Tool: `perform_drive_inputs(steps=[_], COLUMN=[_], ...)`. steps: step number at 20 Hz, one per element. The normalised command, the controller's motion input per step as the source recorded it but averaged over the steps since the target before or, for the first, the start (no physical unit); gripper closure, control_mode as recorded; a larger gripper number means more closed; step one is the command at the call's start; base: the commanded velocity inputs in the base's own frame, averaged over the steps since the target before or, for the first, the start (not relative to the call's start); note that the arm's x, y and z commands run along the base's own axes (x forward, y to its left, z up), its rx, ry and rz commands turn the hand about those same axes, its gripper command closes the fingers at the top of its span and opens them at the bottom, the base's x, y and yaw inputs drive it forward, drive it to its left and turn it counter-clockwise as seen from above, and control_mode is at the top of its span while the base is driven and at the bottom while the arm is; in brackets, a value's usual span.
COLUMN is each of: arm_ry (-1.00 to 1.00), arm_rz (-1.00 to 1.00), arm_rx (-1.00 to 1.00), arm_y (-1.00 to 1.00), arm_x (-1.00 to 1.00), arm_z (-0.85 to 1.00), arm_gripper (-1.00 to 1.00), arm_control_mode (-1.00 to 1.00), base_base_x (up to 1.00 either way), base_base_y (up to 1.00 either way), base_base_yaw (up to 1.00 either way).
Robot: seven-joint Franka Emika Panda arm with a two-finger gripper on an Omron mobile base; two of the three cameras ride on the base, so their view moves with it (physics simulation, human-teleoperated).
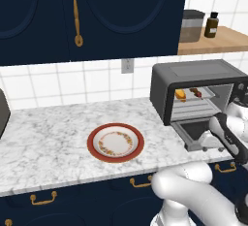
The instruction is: Pick up the kebab skewer and baguette bread, and place them inside the toaster oven. Close the toaster oven door and start by setting the timer.
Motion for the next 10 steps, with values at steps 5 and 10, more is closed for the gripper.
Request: perform_drive_inputs(steps=[5, 10], arm_ry=[-0.55, -0.53], arm_rz=[-0.02, -0.02], arm_rx=[0.0, 0.0], arm_y=[0.18, 0.18], arm_x=[0.98, 0.99], arm_z=[0.31, 0.25], arm_gripper=[-1.0, -1.0], arm_control_mode=[-1.0, -1.0], base_base_x=[0.0, 0.0], base_base_y=[0.0, 0.0], base_base_yaw=[0.0, 0.0])
